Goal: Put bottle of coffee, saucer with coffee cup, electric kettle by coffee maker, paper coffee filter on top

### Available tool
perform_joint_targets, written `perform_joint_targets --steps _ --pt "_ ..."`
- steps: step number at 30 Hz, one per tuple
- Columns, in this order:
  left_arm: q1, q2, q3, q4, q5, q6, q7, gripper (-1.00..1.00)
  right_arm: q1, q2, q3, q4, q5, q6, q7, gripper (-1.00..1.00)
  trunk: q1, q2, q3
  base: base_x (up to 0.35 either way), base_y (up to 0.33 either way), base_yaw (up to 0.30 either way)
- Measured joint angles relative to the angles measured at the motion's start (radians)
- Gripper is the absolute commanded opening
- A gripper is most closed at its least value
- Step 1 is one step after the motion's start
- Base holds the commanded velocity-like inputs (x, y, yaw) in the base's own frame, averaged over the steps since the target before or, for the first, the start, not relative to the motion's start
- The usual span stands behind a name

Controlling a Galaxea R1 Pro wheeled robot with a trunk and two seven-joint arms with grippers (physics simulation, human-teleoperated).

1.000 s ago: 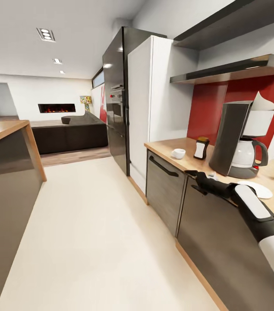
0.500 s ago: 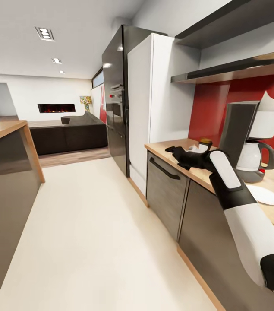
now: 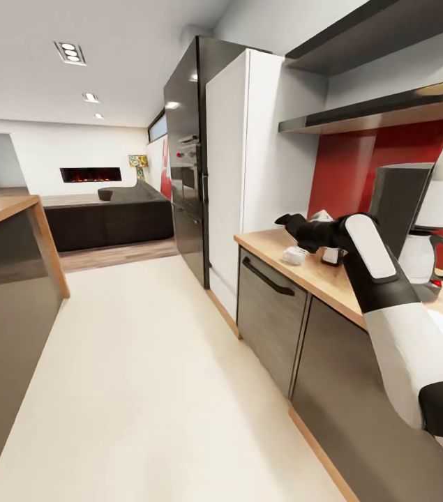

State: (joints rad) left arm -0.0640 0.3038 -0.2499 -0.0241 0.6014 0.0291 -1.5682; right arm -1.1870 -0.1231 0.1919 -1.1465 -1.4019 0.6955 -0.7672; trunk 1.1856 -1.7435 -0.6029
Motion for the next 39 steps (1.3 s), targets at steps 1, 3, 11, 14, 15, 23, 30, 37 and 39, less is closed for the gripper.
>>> perform_joint_targets --steps 1,3,11,14,15,23,30,37,39 --pt "0.000 0.000 0.000 0.000 0.000 0.000 0.000 1.00 -0.011 0.001 0.000 0.001 0.000 0.001 -0.021 1.00 0.000 0.000 0.000 0.179 0.000 0.000" --pt "0.000 0.001 0.001 0.000 0.000 0.000 0.000 1.00 -0.032 0.007 0.001 0.004 0.001 0.001 -0.062 1.00 0.000 0.000 0.000 0.129 0.000 0.000" --pt "0.000 0.002 0.002 -0.001 0.000 0.000 0.000 1.00 -0.164 0.087 0.003 0.095 0.002 0.026 -0.287 1.00 0.000 0.000 0.000 0.119 0.000 0.000" --pt "0.000 0.002 0.002 -0.001 0.000 0.000 0.000 1.00 -0.201 0.127 0.008 0.140 0.001 0.055 -0.347 1.00 0.000 0.000 0.000 0.258 0.000 0.000" --pt "0.000 0.002 0.002 -0.001 0.000 0.000 0.000 1.00 -0.208 0.134 0.010 0.149 0.002 0.061 -0.358 1.00 0.000 0.000 0.000 0.229 0.000 0.000" --pt "0.000 0.003 0.002 -0.001 0.000 0.000 0.000 1.00 -0.257 0.157 0.028 0.290 0.007 0.083 -0.429 1.00 0.000 0.000 0.000 0.139 0.000 0.000" --pt "0.000 0.003 0.002 -0.001 0.000 0.000 0.000 1.00 -0.261 0.160 0.029 0.322 0.071 0.082 -0.478 1.00 0.000 0.000 0.000 0.135 0.000 0.000" --pt "0.000 0.003 0.002 -0.002 -0.001 0.000 0.000 1.00 -0.262 0.155 0.027 0.416 0.106 0.079 -0.537 1.00 0.000 0.000 0.000 0.089 0.000 0.000" --pt "0.000 0.003 0.002 -0.001 -0.001 0.000 0.000 1.00 -0.262 0.153 0.027 0.423 0.110 0.079 -0.547 1.00 0.000 0.000 0.000 0.060 0.000 0.000"
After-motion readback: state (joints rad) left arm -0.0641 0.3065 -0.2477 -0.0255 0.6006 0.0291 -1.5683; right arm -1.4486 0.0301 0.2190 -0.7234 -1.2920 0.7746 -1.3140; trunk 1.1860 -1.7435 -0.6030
